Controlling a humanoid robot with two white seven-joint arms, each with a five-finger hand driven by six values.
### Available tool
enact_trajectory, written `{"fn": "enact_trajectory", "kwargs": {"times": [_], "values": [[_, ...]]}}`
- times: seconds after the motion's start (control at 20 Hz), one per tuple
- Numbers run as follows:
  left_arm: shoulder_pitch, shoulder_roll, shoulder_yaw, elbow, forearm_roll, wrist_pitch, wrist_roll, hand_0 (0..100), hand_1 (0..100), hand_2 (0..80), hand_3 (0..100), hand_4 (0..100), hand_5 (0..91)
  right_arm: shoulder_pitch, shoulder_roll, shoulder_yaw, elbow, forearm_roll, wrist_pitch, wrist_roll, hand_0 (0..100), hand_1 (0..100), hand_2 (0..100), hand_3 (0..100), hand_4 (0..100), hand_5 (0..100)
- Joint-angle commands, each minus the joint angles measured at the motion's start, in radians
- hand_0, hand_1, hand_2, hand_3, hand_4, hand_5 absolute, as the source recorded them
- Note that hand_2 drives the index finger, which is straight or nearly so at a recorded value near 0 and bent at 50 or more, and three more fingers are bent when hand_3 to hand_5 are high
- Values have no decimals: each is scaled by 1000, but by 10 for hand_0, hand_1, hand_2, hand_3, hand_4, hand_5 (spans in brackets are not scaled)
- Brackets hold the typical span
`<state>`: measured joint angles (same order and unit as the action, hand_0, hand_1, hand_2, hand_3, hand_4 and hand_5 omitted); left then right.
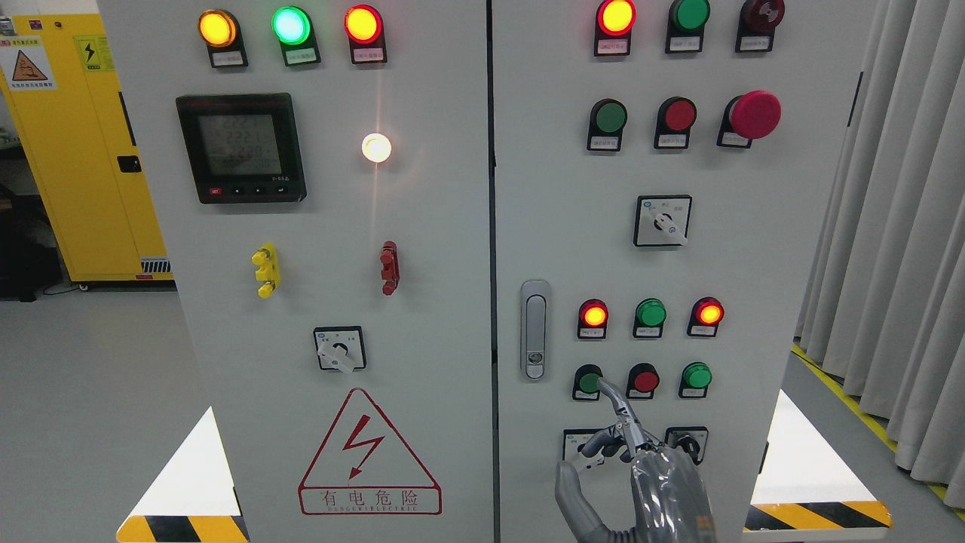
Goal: Release door handle
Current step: 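Raise the right hand up toward the silver vertical door handle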
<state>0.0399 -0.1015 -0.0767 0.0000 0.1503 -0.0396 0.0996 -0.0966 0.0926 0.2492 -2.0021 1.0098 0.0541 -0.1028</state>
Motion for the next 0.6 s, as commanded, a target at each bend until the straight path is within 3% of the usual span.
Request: {"fn": "enact_trajectory", "kwargs": {"times": [0.0, 0.15, 0.55], "values": [[0, 0, 0, -15, 0, 0, 0, 120, 556, 0, 0, 0, 0, -35, 35, 58, 66, 212, 0, -18, 546, 441, 50, 1000, 1000, 1000], [0, 0, 0, -15, 0, 0, 0, 120, 556, 0, 0, 0, 0, -43, 33, 58, 112, 308, -2, -73, 535, 438, 51, 1000, 1000, 1000], [0, -1, 0, -15, 0, 0, 0, 120, 556, 0, 0, 0, 0, -77, 24, 56, 193, 460, -5, -123, 518, 428, 54, 1000, 1000, 1000]]}}
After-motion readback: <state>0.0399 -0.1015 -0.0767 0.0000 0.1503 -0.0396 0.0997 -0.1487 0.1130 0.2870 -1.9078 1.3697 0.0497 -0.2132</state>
